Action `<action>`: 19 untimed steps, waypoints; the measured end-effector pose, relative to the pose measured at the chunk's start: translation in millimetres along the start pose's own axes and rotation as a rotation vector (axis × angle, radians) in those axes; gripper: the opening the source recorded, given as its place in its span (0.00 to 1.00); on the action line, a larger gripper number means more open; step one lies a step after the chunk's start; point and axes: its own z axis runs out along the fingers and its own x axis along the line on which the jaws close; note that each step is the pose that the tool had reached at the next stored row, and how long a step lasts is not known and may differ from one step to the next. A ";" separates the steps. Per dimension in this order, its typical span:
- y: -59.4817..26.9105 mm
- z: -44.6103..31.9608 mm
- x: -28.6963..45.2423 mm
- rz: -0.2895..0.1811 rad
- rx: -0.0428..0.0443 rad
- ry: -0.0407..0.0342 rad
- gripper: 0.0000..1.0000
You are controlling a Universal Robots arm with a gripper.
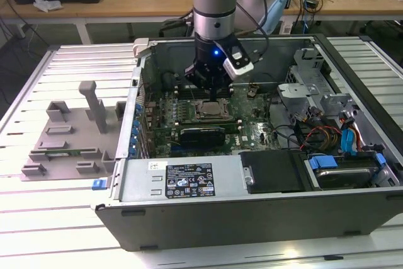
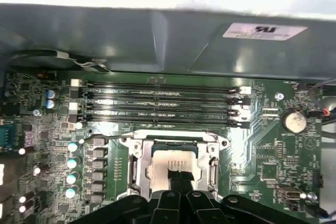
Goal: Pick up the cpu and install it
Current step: 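Close the cpu cover, then install the first cpu locking lever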
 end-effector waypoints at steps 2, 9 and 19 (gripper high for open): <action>0.2 -4.6 -0.1 0.000 0.0000 0.0000 0.11; 0.3 -8.9 -0.3 0.000 -0.0001 0.0000 0.11; 0.3 -9.7 -0.3 0.000 0.0000 -0.0001 0.11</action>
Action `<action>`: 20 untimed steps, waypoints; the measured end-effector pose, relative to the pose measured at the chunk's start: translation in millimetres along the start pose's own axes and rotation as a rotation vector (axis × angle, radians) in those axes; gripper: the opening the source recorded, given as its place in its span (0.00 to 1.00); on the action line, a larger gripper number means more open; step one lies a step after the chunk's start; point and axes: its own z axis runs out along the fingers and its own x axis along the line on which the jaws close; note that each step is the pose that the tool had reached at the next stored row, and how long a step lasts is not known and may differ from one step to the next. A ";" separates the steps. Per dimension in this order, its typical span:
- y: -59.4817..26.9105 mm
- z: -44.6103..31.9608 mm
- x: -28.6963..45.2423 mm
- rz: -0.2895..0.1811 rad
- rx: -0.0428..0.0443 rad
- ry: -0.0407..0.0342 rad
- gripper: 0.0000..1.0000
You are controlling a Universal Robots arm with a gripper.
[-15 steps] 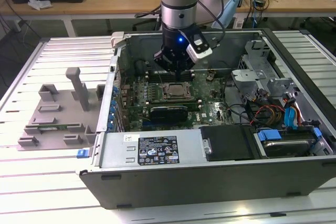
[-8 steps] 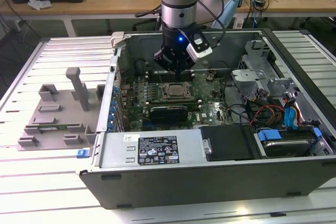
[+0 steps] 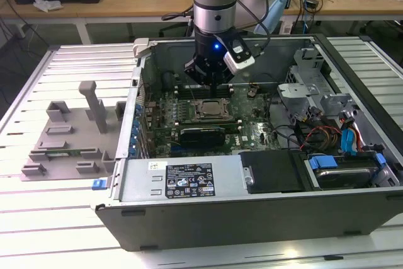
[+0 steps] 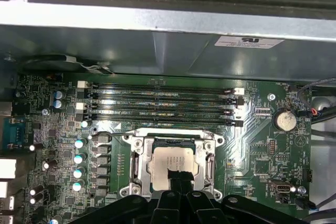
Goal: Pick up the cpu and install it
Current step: 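Install the first cpu locking lever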
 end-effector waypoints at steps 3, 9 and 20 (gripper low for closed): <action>0.2 -0.3 4.9 0.000 0.0001 0.0000 0.11; 1.3 -1.2 39.2 0.000 0.0000 -0.0006 0.11; 2.3 -2.0 69.2 0.000 -0.0087 -0.0012 0.11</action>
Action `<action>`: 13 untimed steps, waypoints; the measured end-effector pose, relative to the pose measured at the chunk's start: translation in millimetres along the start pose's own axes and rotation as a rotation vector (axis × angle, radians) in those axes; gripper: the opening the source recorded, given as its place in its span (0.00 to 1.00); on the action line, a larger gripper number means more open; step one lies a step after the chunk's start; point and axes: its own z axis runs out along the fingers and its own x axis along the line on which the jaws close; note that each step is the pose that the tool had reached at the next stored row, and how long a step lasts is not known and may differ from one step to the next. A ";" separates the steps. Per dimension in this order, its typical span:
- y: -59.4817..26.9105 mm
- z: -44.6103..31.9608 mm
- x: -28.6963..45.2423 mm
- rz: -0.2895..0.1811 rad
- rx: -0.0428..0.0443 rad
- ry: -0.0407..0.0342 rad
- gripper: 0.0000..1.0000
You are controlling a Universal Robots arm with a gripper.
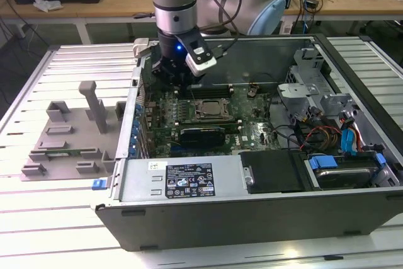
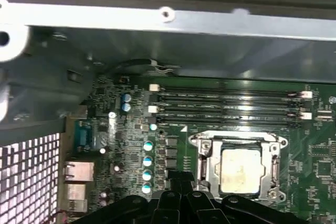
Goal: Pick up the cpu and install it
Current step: 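Install the first cpu locking lever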
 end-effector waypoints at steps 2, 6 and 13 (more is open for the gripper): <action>0.1 -0.1 2.4 0.001 -0.0262 -0.0009 0.11; 0.2 -0.2 5.5 0.002 -0.0791 -0.0027 0.11; 0.3 -0.3 8.3 0.005 -0.1831 -0.0066 0.11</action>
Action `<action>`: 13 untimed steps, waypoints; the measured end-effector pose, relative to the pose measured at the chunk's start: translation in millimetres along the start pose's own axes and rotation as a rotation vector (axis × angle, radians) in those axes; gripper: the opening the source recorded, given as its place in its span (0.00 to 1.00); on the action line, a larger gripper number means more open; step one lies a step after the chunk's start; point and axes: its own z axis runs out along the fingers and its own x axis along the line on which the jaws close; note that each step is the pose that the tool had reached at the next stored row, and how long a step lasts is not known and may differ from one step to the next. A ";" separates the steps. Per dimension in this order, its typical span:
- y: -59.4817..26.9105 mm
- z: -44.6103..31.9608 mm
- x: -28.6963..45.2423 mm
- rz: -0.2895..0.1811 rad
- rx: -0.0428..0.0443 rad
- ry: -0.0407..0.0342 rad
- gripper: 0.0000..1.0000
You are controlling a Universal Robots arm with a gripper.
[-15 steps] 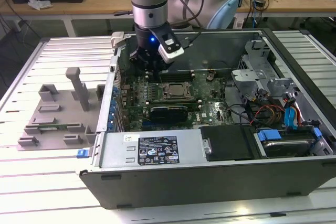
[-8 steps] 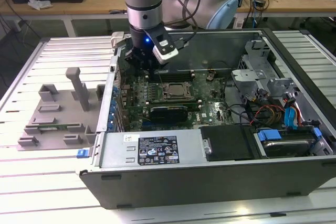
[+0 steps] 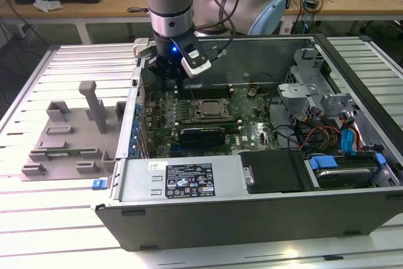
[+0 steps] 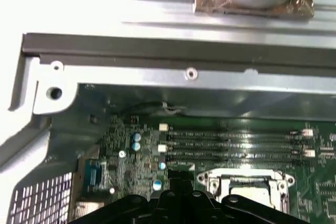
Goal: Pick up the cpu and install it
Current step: 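Install the first cpu locking lever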
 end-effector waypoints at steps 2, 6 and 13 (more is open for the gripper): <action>0.0 0.0 0.2 0.001 -0.0343 -0.0014 0.11; 0.0 0.0 0.2 0.001 -0.0374 -0.0015 0.11; -0.6 0.4 -13.9 0.001 -0.0374 -0.0015 0.11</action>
